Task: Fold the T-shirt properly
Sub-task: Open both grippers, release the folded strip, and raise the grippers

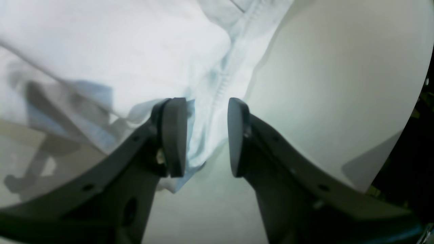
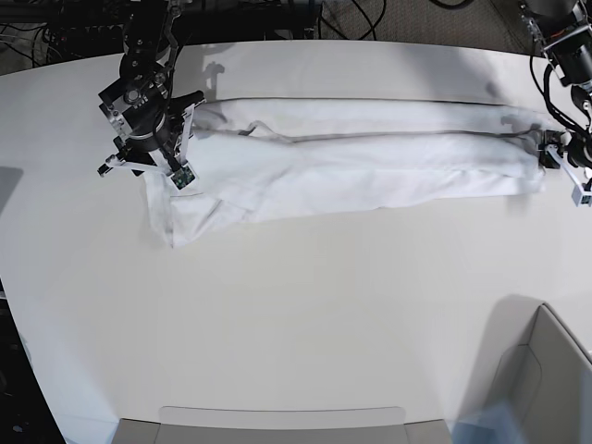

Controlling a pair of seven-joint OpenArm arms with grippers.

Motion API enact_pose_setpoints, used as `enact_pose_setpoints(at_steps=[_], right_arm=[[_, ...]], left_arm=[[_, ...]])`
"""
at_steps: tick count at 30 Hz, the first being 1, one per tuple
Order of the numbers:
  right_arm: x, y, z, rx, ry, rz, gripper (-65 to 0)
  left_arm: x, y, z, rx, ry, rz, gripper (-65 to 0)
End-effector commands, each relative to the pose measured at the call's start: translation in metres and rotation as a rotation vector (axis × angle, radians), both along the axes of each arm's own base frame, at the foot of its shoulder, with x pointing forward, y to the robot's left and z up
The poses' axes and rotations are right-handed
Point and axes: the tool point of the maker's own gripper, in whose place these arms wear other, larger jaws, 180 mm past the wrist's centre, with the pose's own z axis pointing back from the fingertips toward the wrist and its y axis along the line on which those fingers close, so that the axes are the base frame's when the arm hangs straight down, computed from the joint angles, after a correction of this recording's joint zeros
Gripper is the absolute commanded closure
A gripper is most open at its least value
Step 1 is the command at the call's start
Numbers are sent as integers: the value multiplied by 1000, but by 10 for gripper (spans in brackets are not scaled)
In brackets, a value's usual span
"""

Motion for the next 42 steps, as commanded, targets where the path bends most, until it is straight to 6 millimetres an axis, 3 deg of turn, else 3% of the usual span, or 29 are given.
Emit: enact_pose_setpoints(at_steps=[1,6,13,16,18,21,25,29,31,35,42], right_arm=[[5,0,7,-8,-25,13,-207],[5,0,7,-6,-23,13,-207],[5,1,7,-5,-23,12,-207],[5,0,7,-6,-23,13,-207],[5,-1,7,-7,-23,10,-207],[4,-1,6,-7,-22,10,-207],[3,-2,6,-8,-18,8,-207],[3,-1,6,-5,-21,5,-207],[4,0,7,-3,-23,5,-207],[5,2,8,4,-29,5,-208],[4,1,8,2,-26,4,-208]], left_arm=[[-20,-8,-12,-23,77,0,-405],[-15,-33,-10,-116,33,-55,-337],[-20,-98,-26,-254,51,-197,-230],[-21,-108,-31,-266,73,-229,-145],[-23,-111,-36,-274,101,-231,-24],[-30,-96,-47,-281,150,-161,0],[-41,-54,-58,-265,196,-14,0],[-49,-16,-57,-249,177,131,0],[-44,-2,-50,-237,158,164,0],[-32,7,-39,-226,143,166,0],[-35,28,-26,-185,147,175,0]])
